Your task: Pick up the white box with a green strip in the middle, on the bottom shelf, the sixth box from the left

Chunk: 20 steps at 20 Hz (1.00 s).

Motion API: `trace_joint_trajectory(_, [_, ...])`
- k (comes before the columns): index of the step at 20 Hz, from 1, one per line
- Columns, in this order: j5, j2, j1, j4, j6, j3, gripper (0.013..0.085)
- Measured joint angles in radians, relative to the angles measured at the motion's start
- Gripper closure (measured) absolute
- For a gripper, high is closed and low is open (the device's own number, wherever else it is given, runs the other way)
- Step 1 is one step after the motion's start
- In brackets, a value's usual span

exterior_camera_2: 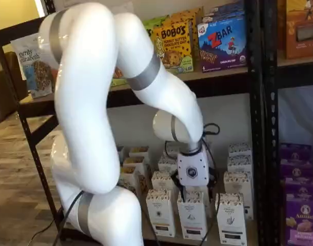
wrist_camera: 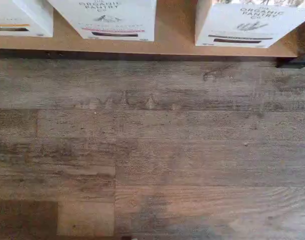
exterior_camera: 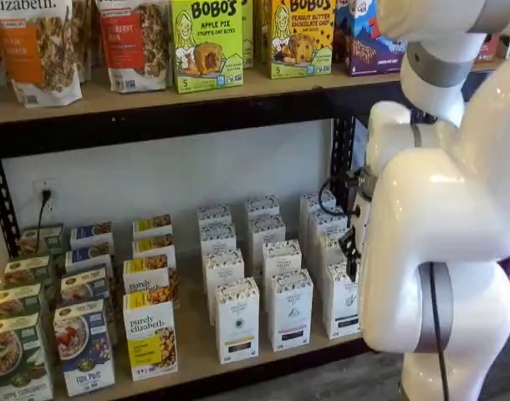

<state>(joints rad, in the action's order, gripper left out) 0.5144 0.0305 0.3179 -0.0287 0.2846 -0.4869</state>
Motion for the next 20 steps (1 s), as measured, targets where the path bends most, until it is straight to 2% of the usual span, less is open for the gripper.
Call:
trace_joint_trajectory(3, [-0.073, -0.078, -0.006, -0.034, -0.036, -0.016, 0.0130])
trace_joint_trajectory(6, [-0.176, -0.153, -0.018, 0.013, -0.004, -0.030, 0.0130])
trace_joint_trajectory(8, [-0.251, -0.200, -0.027, 0.024, -0.005, -0.041, 0.0130])
trace_joint_trajectory(9, [-0.276, -0.225, -0.031, 0.006, -0.025, -0.051, 0.0130])
trace_joint_trajectory(10, [-0.287, -0.248, -0.031, -0.034, -0.064, -0.066, 0.0130])
trace_joint_trajectory(14, [-0.288, -0.345, -0.038, -0.131, -0.165, -0.143, 0.0130])
trace_joint_trajectory(16, [-0.301, -0.393, -0.037, -0.209, -0.240, -0.181, 0.0130])
trace_joint_trajectory(17, [-0.309, -0.418, -0.032, -0.267, -0.294, -0.204, 0.0130])
trace_joint_trajectory(18, [-0.313, -0.443, -0.030, -0.299, -0.323, -0.227, 0.0130])
trace_joint_trajectory(20, [-0.308, -0.487, -0.030, -0.334, -0.355, -0.276, 0.0130])
